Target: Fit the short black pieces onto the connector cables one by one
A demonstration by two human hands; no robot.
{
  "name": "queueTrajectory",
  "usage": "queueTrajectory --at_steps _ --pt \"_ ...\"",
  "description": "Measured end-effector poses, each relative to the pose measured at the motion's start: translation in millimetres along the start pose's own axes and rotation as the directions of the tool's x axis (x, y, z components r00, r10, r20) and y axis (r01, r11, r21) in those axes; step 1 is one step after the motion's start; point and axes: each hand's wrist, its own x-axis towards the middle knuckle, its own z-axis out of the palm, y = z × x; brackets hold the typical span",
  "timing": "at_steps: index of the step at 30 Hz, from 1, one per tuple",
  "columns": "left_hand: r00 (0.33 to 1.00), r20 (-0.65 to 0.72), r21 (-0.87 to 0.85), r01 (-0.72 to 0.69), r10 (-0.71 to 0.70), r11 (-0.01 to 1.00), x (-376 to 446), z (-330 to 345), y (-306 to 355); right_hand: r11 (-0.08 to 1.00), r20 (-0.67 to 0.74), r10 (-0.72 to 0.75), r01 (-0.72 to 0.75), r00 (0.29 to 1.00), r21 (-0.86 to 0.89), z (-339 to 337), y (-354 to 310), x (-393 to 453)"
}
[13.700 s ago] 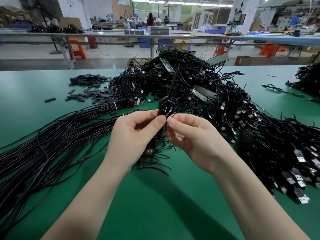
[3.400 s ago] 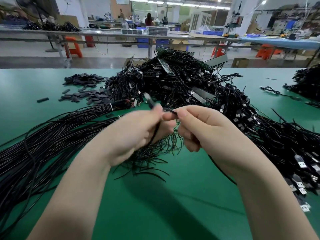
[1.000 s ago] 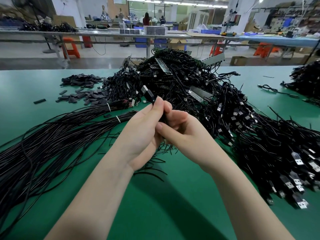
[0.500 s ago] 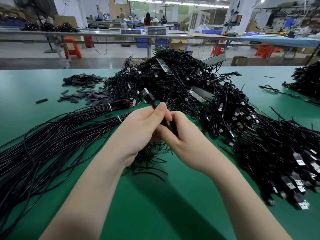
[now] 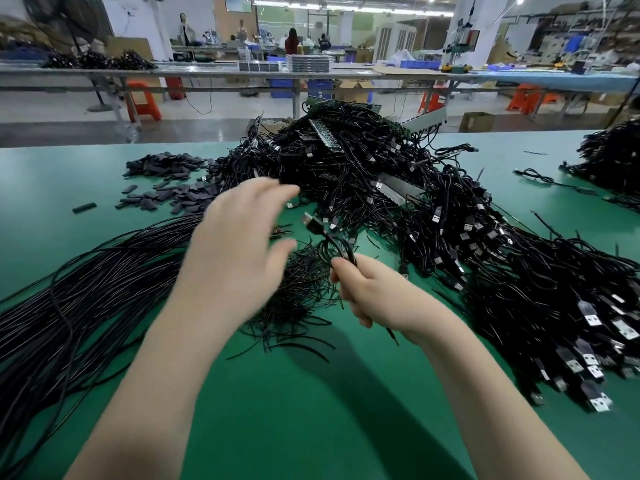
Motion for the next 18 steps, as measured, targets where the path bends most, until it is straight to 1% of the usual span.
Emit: queueTrajectory --at_steps 1,2,3,4,6,8,9,10,11,12,13,14,16,17,18 --pt "0.985 0.115 0.165 -0.15 0.132 0.975 1 6 3 1.0 0.067 0.01 -0.01 0.998 0.0 -1 4 0" --pt "0.945 0.234 0.258 -0.287 0.229 0.922 -1 14 9 0.999 0.136 0.014 -0.008 0.991 -0.039 -1 8 0" --pt "0.903 0.327 0.277 -0.372 0.277 0.886 -4 24 14 0.995 0.203 0.025 -0.004 0.979 -0.103 0 10 0" --pt "0.866 0.414 0.261 -0.407 0.28 0.875 -8 33 16 0.986 0.262 0.046 -0.002 0.964 -0.165 1 13 0" --pt "0.816 0.538 0.193 -0.364 0.212 0.911 -18 45 18 0.972 0.345 0.104 -0.022 0.933 -0.233 0 20 -1" --pt "0.792 0.597 0.14 -0.256 0.125 0.956 -30 55 19 0.969 0.407 0.152 -0.054 0.901 -0.243 0 27 -4" --pt "0.771 0.63 0.167 -0.25 0.091 0.954 -35 59 21 0.968 0.441 0.168 -0.063 0.882 -0.241 -1 30 -6" --pt "0.761 0.645 0.209 -0.271 0.076 0.94 -39 63 21 0.968 0.473 0.181 -0.072 0.862 -0.239 -1 33 -7" --pt "0.772 0.63 0.218 -0.282 0.086 0.934 -44 67 21 0.968 0.493 0.188 -0.074 0.849 -0.241 -2 35 -8" --pt "0.819 0.556 0.202 -0.298 0.141 0.933 -48 69 21 0.964 0.499 0.192 -0.066 0.845 -0.259 -3 36 -9" --pt "0.844 0.489 0.197 -0.353 0.22 0.915 -52 71 19 0.952 0.49 0.192 -0.04 0.85 -0.303 -3 36 -9" --pt "0.838 0.484 0.209 -0.392 0.253 0.896 -57 70 18 0.923 0.466 0.19 0.005 0.864 -0.385 -3 35 -9" --pt "0.856 0.442 0.237 -0.399 0.268 0.886 -62 72 15 0.798 0.385 0.176 0.098 0.906 -0.595 -1 34 -10" --pt "0.854 0.445 0.228 -0.4 0.271 0.888 -65 75 13 0.741 0.348 0.164 0.118 0.923 -0.661 2 36 -11" --pt "0.849 0.452 0.237 -0.41 0.274 0.881 -68 78 9 0.717 0.322 0.148 0.123 0.935 -0.686 4 39 -12"
